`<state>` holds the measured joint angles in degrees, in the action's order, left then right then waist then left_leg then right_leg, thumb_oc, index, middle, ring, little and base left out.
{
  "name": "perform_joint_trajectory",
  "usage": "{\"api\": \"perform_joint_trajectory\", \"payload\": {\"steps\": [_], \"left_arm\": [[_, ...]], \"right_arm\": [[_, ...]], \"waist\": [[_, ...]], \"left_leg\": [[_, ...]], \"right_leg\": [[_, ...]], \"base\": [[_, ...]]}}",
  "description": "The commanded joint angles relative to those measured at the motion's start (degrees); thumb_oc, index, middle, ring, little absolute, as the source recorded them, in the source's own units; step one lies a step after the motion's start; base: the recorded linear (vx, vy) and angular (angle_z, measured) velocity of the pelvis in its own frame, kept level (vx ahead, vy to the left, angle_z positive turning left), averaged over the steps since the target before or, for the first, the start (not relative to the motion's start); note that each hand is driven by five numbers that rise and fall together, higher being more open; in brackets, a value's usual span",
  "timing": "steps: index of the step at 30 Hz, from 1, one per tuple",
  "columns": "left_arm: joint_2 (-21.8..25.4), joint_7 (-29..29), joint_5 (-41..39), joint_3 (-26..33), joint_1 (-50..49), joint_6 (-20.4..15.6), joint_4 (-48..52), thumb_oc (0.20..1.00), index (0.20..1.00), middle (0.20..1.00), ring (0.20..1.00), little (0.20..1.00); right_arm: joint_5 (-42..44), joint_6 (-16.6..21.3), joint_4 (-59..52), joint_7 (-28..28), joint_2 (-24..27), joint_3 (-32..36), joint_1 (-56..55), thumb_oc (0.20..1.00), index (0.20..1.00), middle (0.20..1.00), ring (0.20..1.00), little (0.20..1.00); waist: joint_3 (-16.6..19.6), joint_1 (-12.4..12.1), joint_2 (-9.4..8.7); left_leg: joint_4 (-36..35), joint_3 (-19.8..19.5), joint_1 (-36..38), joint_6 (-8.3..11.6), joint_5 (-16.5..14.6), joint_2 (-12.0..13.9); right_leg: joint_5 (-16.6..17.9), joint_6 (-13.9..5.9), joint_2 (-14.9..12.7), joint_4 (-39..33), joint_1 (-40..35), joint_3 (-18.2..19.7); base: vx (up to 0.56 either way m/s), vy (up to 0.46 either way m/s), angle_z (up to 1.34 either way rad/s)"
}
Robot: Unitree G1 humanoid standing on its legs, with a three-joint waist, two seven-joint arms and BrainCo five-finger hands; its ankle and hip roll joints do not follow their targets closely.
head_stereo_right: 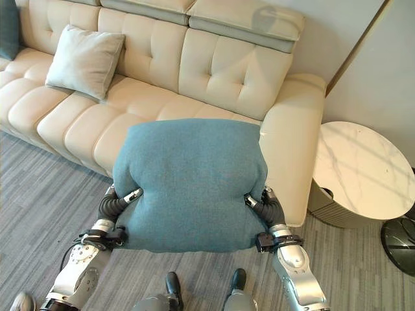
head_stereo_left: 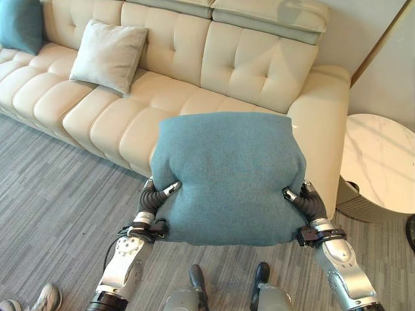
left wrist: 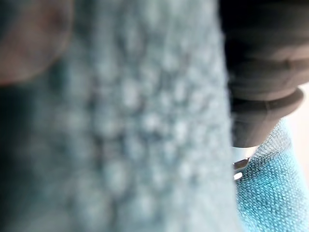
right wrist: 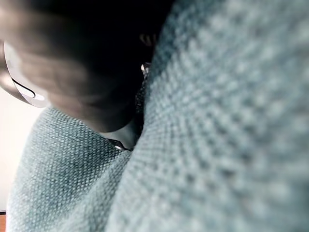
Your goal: Pick up all the scattered cushions and arrange them neatly on the sofa.
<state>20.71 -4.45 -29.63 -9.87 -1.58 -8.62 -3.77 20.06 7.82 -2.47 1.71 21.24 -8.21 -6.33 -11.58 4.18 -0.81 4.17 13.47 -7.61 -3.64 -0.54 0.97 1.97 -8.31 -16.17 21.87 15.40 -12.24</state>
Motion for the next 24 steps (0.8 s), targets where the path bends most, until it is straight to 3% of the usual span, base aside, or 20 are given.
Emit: {"api": "perform_joint_trajectory", "payload": {"steps": [1,3,5,8,12,13,15,17,18,19,21,23,24], "left_arm": [[0.66,4.02,3.5,-1.96,3.21,-4.77,7.08,0.2,0.2,0.2,0.2,0.2],[0.95,3.76,3.69,-1.78,3.27,-4.72,6.81,0.2,0.2,0.2,0.2,0.2],[0.39,3.42,3.84,-1.31,3.92,-4.85,6.13,0.2,0.2,0.2,0.2,0.2],[-0.05,3.6,4.29,-1.12,3.96,-5.04,5.88,0.2,0.2,0.2,0.2,0.2],[-0.7,3.89,4.72,-0.76,3.27,-5.18,5.59,0.2,0.2,0.2,0.2,0.2],[-0.62,4.13,5.03,-0.32,2.31,-5.12,5.76,0.2,0.2,0.2,0.2,0.2],[-0.71,4.53,4.96,-0.32,1.52,-5.12,5.87,0.2,0.2,0.2,0.2,0.2],[-0.89,4.88,5.03,-0.13,0.14,-4.96,6.13,0.2,0.2,0.2,0.2,0.2],[-1.0,4.59,5.05,-0.27,0.03,-4.94,5.84,0.2,0.2,0.2,0.2,0.2],[-1.01,4.56,4.75,-0.04,-0.22,-4.76,5.88,0.2,0.2,0.2,0.2,0.2],[-1.1,4.36,4.79,0.17,-0.54,-4.79,5.73,0.2,0.2,0.2,0.2,0.2],[-1.39,4.29,4.51,-0.03,0.03,-4.58,5.33,0.2,0.2,0.2,0.2,0.2],[-1.5,4.56,4.74,0.01,0.05,-4.43,5.44,0.2,0.2,0.2,0.2,0.2]], "right_arm": [[2.49,4.98,-5.19,-4.09,-2.89,-2.27,6.04,0.2,0.2,0.2,0.2,0.2],[3.52,5.13,-4.83,-4.39,-2.45,-2.48,6.33,0.2,0.2,0.2,0.2,0.2],[4.46,5.06,-4.76,-4.61,-2.08,-2.14,6.52,0.2,0.2,0.2,0.2,0.2],[4.92,5.26,-5.03,-4.94,-1.86,-1.8,6.33,0.2,0.2,0.2,0.2,0.2],[5.65,5.19,-5.44,-6.07,-1.56,-0.95,4.54,0.2,0.2,0.2,0.2,0.2],[5.36,5.05,-5.59,-6.52,-1.36,-0.66,3.47,0.2,0.2,0.2,0.2,0.2],[5.69,5.08,-6.02,-6.75,-1.2,-0.28,2.4,0.2,0.2,0.2,0.2,0.2],[5.59,5.17,-6.02,-7.23,-0.88,0.53,1.04,0.2,0.2,0.2,0.2,0.2],[5.31,5.52,-5.41,-6.72,-0.28,0.76,1.04,0.2,0.2,0.2,0.2,0.2],[4.85,5.78,-5.57,-5.89,0.9,1.93,0.99,0.2,0.2,0.2,0.2,0.2],[5.28,5.88,-5.35,-5.65,1.14,2.34,0.92,0.2,0.2,0.2,0.2,0.2],[5.34,5.79,-4.59,-4.83,1.78,2.73,1.23,0.2,0.2,0.2,0.2,0.2],[4.31,5.7,-4.19,-4.43,2.21,3.36,1.71,0.2,0.2,0.2,0.2,0.2]], "waist": [[0.43,-0.79,0.51],[-0.24,-0.19,0.52],[-0.84,0.75,-0.53],[-0.89,1.08,-0.84],[0.4,1.89,-0.29],[1.11,2.28,-0.19],[1.72,2.74,-0.47],[3.12,3.43,-0.03],[3.43,3.74,0.07],[2.74,3.95,-0.31],[2.75,3.79,-0.16],[2.61,3.43,-0.78],[2.59,3.18,-1.59]], "left_leg": [[0.18,-0.76,3.11,3.22,-5.9,-1.89],[-0.09,-1.81,4.86,3.23,-7.2,-2.73],[1.5,-3.26,7.37,3.13,-9.9,-4.84],[2.08,-3.99,9.2,3.33,-11.85,-5.41],[2.69,-5.32,14.21,4.57,-15.49,-4.38],[2.65,-5.38,16.61,5.28,-15.8,-3.55],[2.59,-5.36,18.08,5.85,-15.54,-3.49],[5.97,-4.14,18.4,8.52,-11.99,-1.19],[12.94,-3.1,15.96,10.34,-8.38,0.78],[25.7,-2.0,10.87,11.26,-2.65,3.47],[28.15,-0.74,9.43,10.63,-1.88,4.61],[28.25,0.38,4.38,8.16,-5.63,4.72],[22.54,-0.28,1.24,7.0,-8.48,5.29]], "right_leg": [[-2.96,1.29,8.56,-3.49,0.05,2.93],[-1.88,1.46,9.3,-6.0,3.46,1.2],[1.0,0.44,9.58,-11.62,5.33,-0.86],[1.81,-0.08,10.15,-15.22,5.38,-3.21],[3.65,-1.58,9.81,-18.13,6.55,-6.57],[4.71,-1.8,8.28,-17.83,6.7,-8.72],[5.03,-1.3,7.73,-18.31,5.84,-9.31],[5.38,-0.02,8.32,-17.78,3.75,-8.95],[4.9,1.09,9.0,-17.52,2.4,-8.84],[2.87,3.56,10.38,-17.27,-0.2,-7.72],[1.41,4.67,11.53,-17.31,-1.22,-6.92],[-0.25,4.96,11.76,-17.43,-2.58,-4.15],[-0.6,3.9,11.29,-18.15,-4.19,-1.19]], "base": [[0.15,0.072,0.25],[0.26,0.092,0.32],[0.33,0.073,0.3],[0.27,0.003,0.36],[0.5,-0.069,0.34],[0.43,-0.105,0.14],[0.4,-0.12,-0.02],[0.46,-0.183,0.03],[0.41,-0.3,0.21],[0.31,-0.268,0.09],[0.2,-0.124,-0.38],[0.29,0.023,-0.74],[0.27,0.099,-0.81]]}}
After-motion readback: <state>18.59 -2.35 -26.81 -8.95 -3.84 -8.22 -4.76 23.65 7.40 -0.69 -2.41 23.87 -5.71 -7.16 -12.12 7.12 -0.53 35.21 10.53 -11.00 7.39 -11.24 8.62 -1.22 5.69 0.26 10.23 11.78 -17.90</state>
